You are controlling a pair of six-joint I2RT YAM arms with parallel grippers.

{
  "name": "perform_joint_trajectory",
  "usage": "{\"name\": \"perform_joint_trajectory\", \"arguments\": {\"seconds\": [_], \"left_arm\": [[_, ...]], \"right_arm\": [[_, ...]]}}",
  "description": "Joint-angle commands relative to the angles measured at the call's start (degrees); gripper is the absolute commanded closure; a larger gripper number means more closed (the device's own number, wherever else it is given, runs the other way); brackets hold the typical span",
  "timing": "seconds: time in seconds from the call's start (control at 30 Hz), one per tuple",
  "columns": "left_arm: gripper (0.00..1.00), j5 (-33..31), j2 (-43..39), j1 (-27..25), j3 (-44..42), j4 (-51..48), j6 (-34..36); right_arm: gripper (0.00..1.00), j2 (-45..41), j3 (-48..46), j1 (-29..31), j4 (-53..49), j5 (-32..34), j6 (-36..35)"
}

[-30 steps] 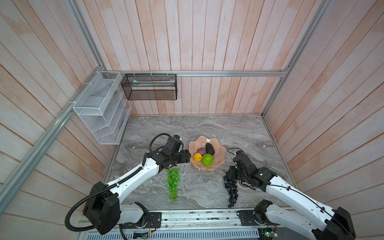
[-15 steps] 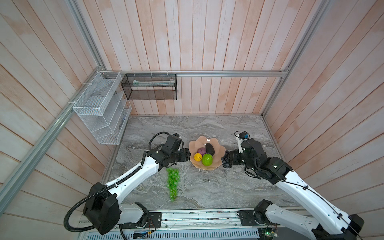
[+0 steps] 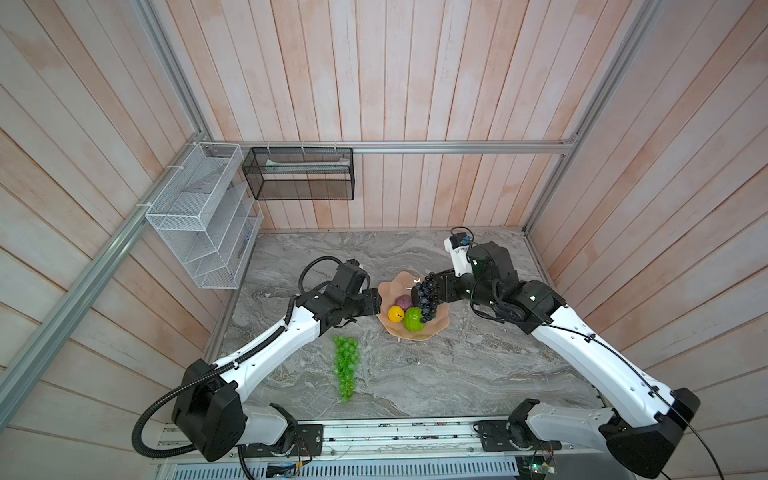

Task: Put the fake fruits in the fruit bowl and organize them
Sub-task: 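Lift the dark grapes with the right gripper and carry them over the bowl, then lower the dark grapes into the bowl beside the green fruit and release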

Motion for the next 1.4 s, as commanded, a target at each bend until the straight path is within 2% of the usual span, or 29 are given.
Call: {"name": "perform_joint_trajectory", "arguments": {"seconds": [0.0, 0.23, 0.53, 0.77, 1.07, 1.37], "left_arm": [[0.29, -1.91, -1.08, 0.33, 0.25, -0.94, -1.21], [0.29, -3.06, -3.08, 0.41, -0.67, -1.08, -1.58], [0.29, -3.1, -4.4, 0.55, -2.0, -0.81, -1.76], [0.28, -3.1, -5.68, 0.6, -3.0, -0.12, -2.11], [0.29, -2.97, -5.82, 0.59, -2.87, -0.12, -2.15], [0.29, -2.08, -4.57, 0.58, -2.09, -0.2, -1.99]], "right_arm": [[1.0, 1.25, 0.85, 0.39, 4.95, -7.64, 0.21], [1.0, 3.14, -0.92, 1.47, 9.91, -12.99, 4.03], [1.0, 5.06, -4.14, 4.47, 13.99, -14.5, 7.54], [1.0, 5.38, -7.07, 4.35, 14.46, -13.09, 6.36], [1.0, 2.81, -10.45, 3.13, 14.42, -12.18, 6.89], [1.0, -0.96, -15.0, -1.7, 15.37, -12.01, 5.11]]}}
